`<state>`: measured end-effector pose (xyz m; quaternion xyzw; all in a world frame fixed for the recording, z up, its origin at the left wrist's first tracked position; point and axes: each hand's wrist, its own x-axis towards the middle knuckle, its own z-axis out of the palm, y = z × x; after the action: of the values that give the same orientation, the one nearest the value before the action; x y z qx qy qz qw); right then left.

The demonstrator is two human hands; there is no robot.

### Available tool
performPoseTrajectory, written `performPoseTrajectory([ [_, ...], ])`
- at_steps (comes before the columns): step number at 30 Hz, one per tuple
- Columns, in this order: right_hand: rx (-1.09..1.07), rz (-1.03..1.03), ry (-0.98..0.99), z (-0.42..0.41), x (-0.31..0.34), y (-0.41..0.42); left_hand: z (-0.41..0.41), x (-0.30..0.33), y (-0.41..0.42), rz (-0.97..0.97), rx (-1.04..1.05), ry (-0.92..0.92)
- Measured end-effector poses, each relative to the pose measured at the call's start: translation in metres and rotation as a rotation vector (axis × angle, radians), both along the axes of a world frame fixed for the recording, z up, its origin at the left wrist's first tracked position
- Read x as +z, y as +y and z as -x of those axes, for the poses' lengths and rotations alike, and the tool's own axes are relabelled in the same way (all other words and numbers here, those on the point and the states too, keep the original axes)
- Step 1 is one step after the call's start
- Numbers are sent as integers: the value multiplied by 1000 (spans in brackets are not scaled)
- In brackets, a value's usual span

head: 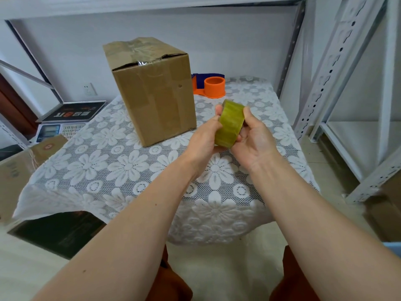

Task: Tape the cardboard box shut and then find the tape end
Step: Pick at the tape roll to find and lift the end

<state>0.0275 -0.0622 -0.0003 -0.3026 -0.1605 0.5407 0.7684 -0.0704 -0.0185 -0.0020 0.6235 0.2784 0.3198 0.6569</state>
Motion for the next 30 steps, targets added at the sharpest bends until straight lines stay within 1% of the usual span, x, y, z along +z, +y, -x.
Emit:
performPoseTrajectory([
  [6,-4,0,-16,-1,-2,1,-1,2,-2,22,-10,-14],
  [10,-6,-17,12,-2,-1,1,-1,1,0,51,-17,-12],
  [17,2,4,3,-3,-2,-1,-2,-2,-1,-1,-8,6],
  [26,-3,1,-4,-3,0,-2,-1,0,-4,35,-37,-30],
  [30,-9,14,-14,-2,-1,-2,-2,-2,-4,16,-10,-19],
])
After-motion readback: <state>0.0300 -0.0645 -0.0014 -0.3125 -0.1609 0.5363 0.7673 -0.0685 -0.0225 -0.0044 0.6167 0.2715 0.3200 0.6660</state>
